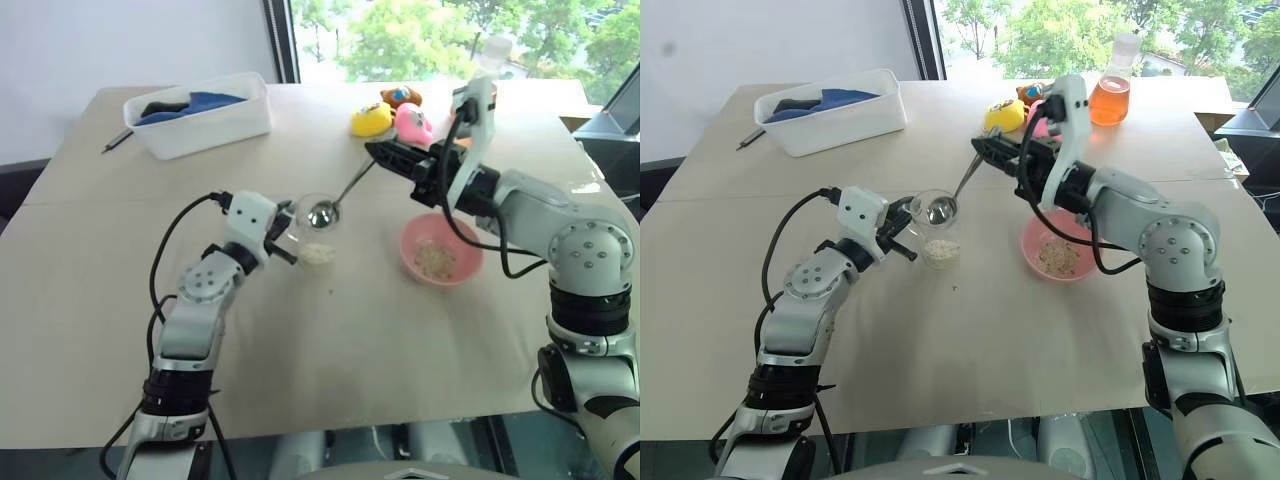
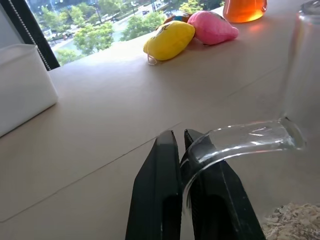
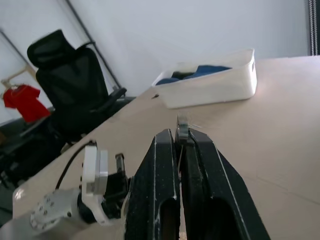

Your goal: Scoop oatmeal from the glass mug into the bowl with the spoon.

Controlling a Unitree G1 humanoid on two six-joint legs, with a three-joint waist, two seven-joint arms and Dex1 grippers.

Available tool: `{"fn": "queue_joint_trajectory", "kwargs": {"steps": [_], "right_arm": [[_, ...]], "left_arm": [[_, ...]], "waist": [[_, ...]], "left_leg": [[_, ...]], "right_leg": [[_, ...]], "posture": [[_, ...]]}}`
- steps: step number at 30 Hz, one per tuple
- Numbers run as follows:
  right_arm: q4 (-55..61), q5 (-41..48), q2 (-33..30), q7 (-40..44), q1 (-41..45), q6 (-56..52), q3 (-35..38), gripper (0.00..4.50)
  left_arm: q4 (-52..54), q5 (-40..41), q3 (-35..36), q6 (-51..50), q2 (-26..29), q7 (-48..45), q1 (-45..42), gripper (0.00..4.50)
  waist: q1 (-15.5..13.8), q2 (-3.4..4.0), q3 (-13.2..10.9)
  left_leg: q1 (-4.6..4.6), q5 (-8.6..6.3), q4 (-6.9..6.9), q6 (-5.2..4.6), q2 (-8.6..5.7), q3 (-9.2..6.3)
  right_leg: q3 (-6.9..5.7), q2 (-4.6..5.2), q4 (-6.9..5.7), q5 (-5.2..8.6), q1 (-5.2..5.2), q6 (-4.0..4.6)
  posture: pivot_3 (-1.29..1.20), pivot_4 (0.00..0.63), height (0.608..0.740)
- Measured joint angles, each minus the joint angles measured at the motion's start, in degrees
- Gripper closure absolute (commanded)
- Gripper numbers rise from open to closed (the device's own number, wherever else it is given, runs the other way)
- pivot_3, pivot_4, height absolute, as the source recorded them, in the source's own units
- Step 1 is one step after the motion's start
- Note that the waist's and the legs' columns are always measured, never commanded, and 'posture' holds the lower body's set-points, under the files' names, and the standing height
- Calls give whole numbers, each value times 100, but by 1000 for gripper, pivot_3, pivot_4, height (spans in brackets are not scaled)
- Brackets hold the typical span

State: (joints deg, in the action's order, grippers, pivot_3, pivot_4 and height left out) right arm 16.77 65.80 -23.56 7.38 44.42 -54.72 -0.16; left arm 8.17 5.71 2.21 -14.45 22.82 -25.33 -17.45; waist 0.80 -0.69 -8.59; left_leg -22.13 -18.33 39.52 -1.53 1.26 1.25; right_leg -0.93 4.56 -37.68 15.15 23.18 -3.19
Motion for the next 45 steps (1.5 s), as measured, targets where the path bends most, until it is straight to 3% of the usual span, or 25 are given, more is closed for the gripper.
{"fn": "queue_joint_trajectory", "kwargs": {"steps": [10,30,45], "right_arm": [[-379,-699,428,-3,47,-356,-398,4500],[-245,-1703,825,356,-94,-405,-580,4500],[-464,-1174,1445,-212,188,-1279,638,4500]], "left_arm": [[-208,-239,-186,353,93,-65,-183,4486],[14,-322,-270,58,85,-46,-194,4486],[-7,-330,-270,105,9,-34,-186,4486]], "waist": [[-3,0,0],[14,0,0],[18,0,0]], "left_leg": [[-6,1,0,3,-1,0],[-7,3,0,5,-2,0],[-7,5,0,9,-2,1]], "right_leg": [[0,0,-4,0,8,0],[0,-1,-8,0,12,0],[0,-2,-14,0,15,0]], "posture": [[0,150,740],[0,150,740],[0,150,740]]}}
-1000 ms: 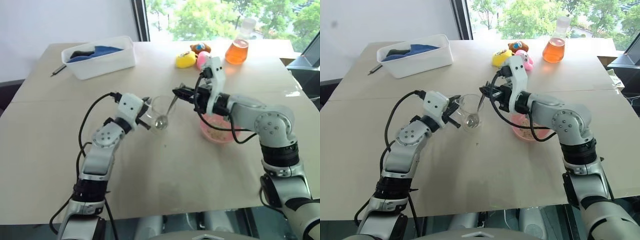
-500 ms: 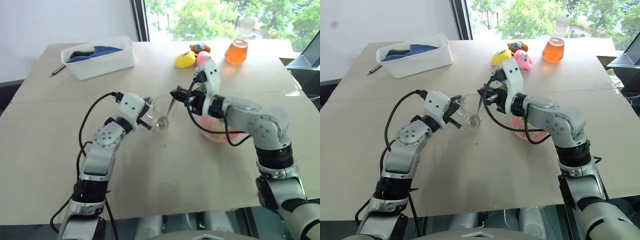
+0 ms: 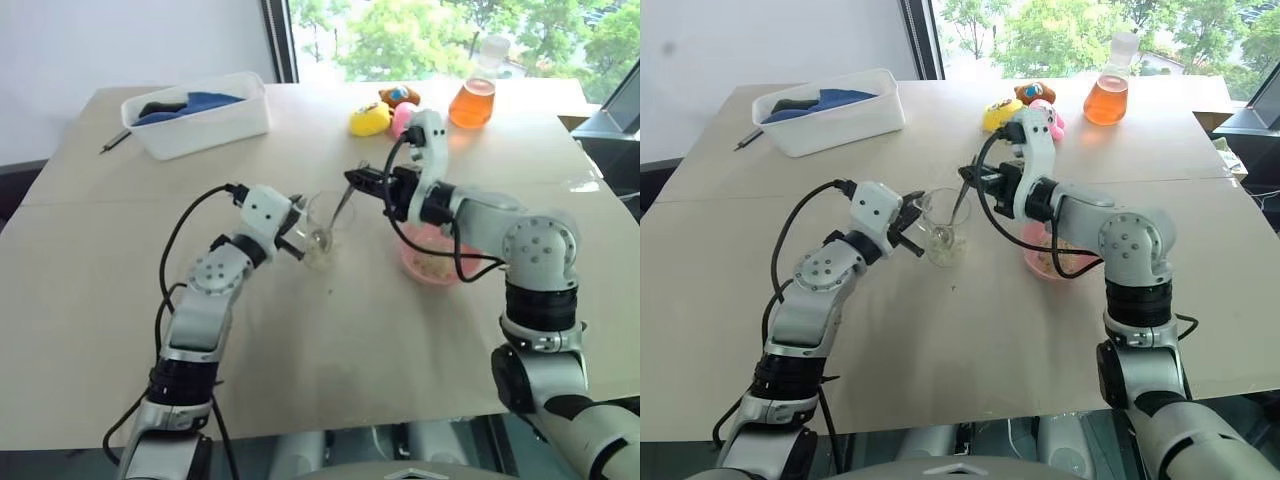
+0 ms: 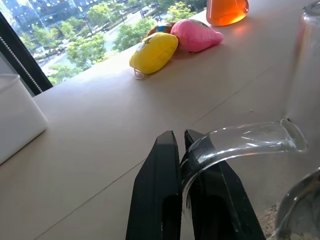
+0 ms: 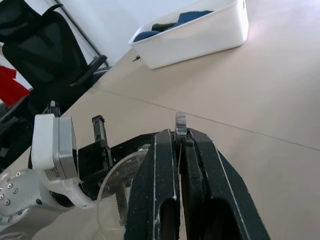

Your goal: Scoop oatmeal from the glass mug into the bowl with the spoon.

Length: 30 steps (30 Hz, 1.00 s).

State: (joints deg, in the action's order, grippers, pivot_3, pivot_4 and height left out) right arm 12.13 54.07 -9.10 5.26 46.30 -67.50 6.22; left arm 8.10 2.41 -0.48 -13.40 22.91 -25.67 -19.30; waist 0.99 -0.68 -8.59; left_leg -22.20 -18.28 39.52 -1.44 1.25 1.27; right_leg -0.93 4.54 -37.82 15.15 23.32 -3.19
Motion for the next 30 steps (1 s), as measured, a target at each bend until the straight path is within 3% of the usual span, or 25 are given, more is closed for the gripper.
{"fn": "queue_joint_trajectory", "kwargs": {"steps": [14,23,30], "right_arm": [[-308,1239,31,-986,230,-655,1192,4500],[-625,2612,-5,-2351,147,-594,1708,4500],[-770,3634,-214,-3289,1,-64,1713,4500]], "left_arm": [[-386,59,18,469,-109,16,-28,4486],[-810,193,41,873,-258,-24,-123,4486],[-1177,211,37,1109,-410,-31,-309,4486]], "waist": [[-6,0,0],[-13,0,0],[-5,0,0]], "left_leg": [[2,1,0,1,0,2],[1,2,0,1,-1,3],[1,2,0,0,0,5]], "right_leg": [[2,1,-6,0,0,0],[3,1,-5,0,0,0],[5,1,-5,0,0,0]], "posture": [[0,150,740],[0,150,740],[0,150,740]]}}
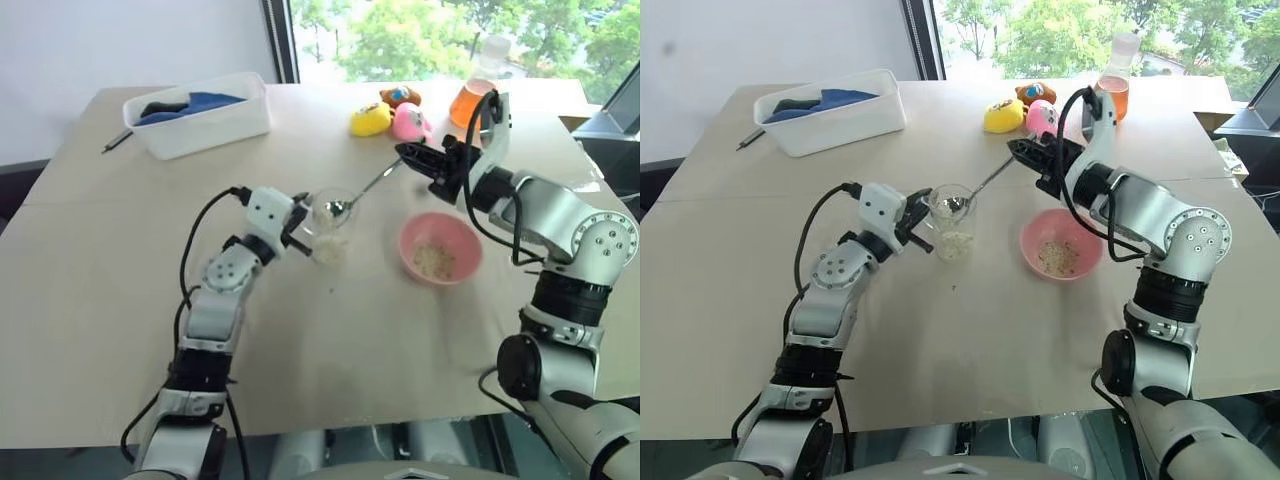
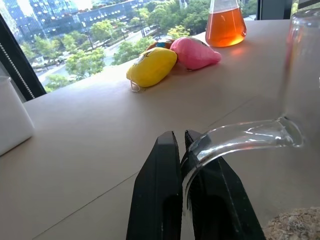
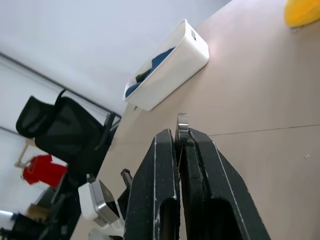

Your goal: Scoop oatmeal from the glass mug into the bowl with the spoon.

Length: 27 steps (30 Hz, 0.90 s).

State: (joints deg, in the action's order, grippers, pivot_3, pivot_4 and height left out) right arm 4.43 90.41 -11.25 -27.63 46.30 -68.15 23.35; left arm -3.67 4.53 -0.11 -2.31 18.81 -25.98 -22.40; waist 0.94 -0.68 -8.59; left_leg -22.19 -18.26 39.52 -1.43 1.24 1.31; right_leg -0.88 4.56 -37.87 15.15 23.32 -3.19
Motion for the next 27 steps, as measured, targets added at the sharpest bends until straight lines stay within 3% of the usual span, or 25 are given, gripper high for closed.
{"fn": "queue_joint_trajectory", "kwargs": {"steps": [13,27], "right_arm": [[-48,1244,-289,-1010,-362,1353,-273,4500],[145,1792,-452,-1167,-675,2235,-546,4500]], "left_arm": [[-656,116,18,216,-344,99,-358,4486],[-874,117,6,320,-522,100,-653,4486]], "waist": [[7,0,0],[34,0,0]], "left_leg": [[-12,0,0,-1,2,-1],[-39,1,5,0,2,-4]], "right_leg": [[-1,0,2,0,8,0],[-6,0,4,0,29,-1]], "posture": [[0,150,740],[0,150,740]]}}
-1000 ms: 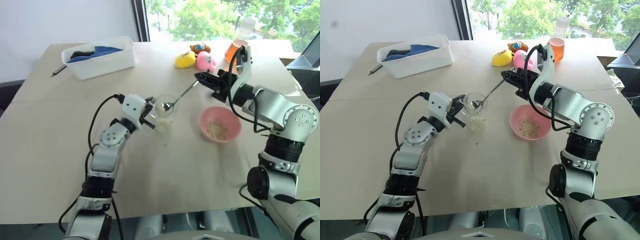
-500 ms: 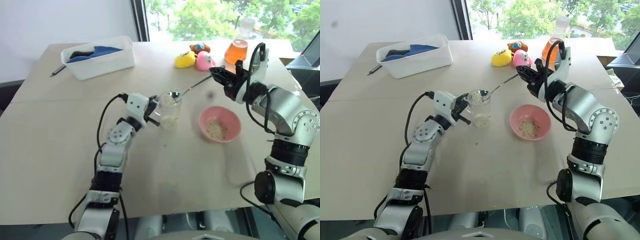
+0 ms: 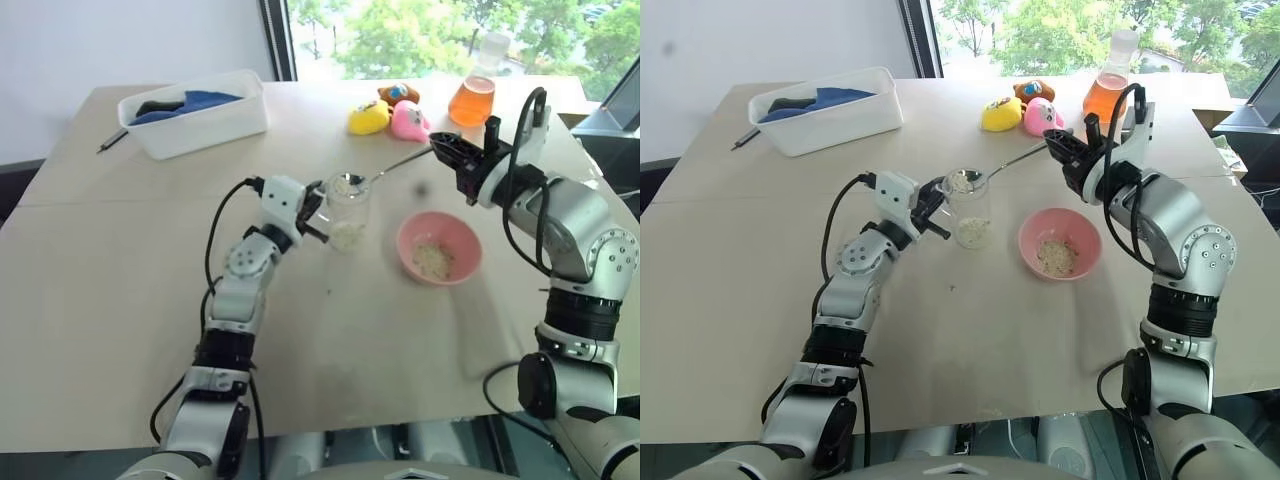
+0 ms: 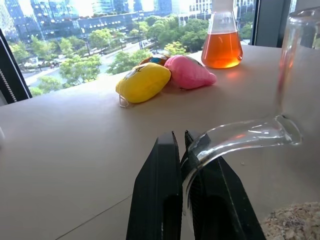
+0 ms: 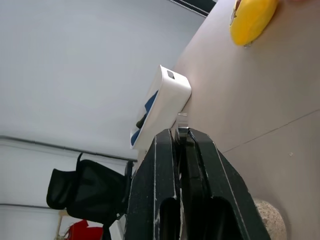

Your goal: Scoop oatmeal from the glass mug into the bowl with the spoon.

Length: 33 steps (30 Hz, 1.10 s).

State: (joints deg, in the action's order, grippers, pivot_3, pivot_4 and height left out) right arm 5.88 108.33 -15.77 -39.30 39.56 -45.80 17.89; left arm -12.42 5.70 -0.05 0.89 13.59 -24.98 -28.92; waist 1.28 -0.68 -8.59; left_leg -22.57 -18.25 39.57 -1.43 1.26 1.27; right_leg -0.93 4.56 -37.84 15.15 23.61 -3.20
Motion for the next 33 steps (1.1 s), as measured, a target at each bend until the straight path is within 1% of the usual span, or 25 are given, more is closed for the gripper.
{"fn": "queue_joint_trajectory", "kwargs": {"steps": [9,19,25,33], "right_arm": [[146,154,-148,270,-310,263,-1,4500],[706,245,-194,398,-540,670,193,4500],[1090,247,-195,309,-823,913,407,4500],[1695,255,-268,216,-1443,1076,800,4500]], "left_arm": [[-298,0,-5,87,-66,-20,-197,4486],[-650,2,-36,299,-145,-123,-433,4486],[-889,2,-68,385,-231,-248,-528,4486],[-1318,1,-104,593,-357,-421,-755,4486]], "waist": [[-5,0,0],[-34,0,0],[-34,0,0],[-47,0,0]], "left_leg": [[-1,0,1,0,0,0],[-3,0,4,0,0,-2],[-4,0,5,0,0,-4],[-6,0,9,0,-1,-6]], "right_leg": [[0,0,0,0,0,0],[-2,0,0,0,0,0],[-5,0,-1,0,0,0],[-5,-1,-1,0,-1,-1]], "posture": [[0,150,740],[0,150,740],[0,150,740],[0,150,740]]}}
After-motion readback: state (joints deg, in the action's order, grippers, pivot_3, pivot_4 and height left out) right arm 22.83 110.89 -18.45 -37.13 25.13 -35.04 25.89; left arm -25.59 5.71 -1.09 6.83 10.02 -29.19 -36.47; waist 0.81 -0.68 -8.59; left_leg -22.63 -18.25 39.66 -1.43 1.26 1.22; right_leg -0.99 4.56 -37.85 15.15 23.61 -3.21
